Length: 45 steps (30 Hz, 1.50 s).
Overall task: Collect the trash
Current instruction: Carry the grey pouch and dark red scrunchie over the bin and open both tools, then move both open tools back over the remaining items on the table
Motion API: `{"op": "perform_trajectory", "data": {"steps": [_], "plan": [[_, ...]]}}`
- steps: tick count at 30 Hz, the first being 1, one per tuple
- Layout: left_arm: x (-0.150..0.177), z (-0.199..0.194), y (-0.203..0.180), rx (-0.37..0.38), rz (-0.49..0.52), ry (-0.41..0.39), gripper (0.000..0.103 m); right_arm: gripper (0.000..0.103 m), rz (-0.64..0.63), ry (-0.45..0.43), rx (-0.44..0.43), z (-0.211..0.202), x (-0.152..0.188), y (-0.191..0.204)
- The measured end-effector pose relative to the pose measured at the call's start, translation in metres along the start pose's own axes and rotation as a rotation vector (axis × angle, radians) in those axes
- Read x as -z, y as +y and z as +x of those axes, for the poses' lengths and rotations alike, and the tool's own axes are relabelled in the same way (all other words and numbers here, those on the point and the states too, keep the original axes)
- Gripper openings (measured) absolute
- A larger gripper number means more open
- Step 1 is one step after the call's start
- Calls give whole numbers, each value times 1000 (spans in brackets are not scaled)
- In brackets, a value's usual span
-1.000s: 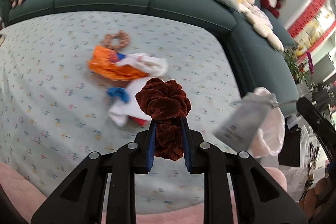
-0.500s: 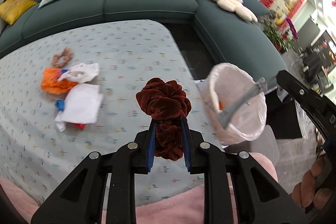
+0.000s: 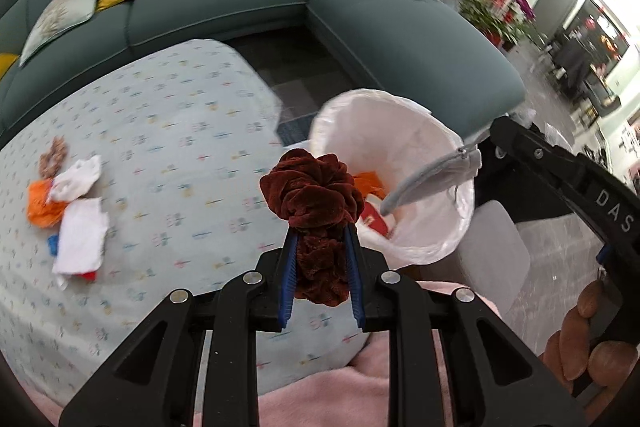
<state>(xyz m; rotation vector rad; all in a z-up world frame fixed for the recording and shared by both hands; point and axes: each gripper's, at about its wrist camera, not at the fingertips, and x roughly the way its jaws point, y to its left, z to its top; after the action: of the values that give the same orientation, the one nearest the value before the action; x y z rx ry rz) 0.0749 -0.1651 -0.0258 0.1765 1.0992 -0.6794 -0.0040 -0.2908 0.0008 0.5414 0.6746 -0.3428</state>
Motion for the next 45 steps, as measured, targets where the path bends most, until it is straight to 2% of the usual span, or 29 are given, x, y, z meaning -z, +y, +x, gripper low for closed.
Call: {"op": "perform_trajectory", "data": {"steps": [7, 9, 10, 11, 12, 19, 22, 29, 31, 34, 37, 45], "plan": [[-17, 26, -34, 35, 62, 29, 23, 5, 39, 3, 38, 9, -8, -30], [-23, 30, -43, 38, 82, 21, 28, 5, 44, 13, 38, 13, -11, -36], [-25, 32, -48, 30, 88, 12, 34, 7, 46, 18, 41, 15, -13, -38], [-28, 34, -51, 16, 91, 5, 47, 9, 50, 23, 49, 17, -14, -41], [-29, 35, -52, 7, 91, -1, 52, 13, 59, 25, 57, 19, -15, -43], [-34, 36, -49, -8, 62, -5, 54, 15, 60, 34, 76, 23, -13, -51], [-32, 34, -41, -19, 49, -2, 54, 20, 62, 38, 76, 23, -11, -49], [-22, 22, -13, -35, -11, -17, 54, 21, 31, 48, 63, 22, -6, -29], [-19, 17, -3, -41, -31, -22, 54, 29, 14, 49, 58, 21, -3, -19], [-13, 8, 18, -60, -77, -31, 55, 34, -15, 52, 50, 20, 2, -3], [-6, -1, 40, -86, -119, -43, 62, 36, -46, 66, 34, 21, 8, 14], [20, -25, 100, -137, -234, -59, 62, 37, -141, 120, -23, 27, 34, 70]]}}
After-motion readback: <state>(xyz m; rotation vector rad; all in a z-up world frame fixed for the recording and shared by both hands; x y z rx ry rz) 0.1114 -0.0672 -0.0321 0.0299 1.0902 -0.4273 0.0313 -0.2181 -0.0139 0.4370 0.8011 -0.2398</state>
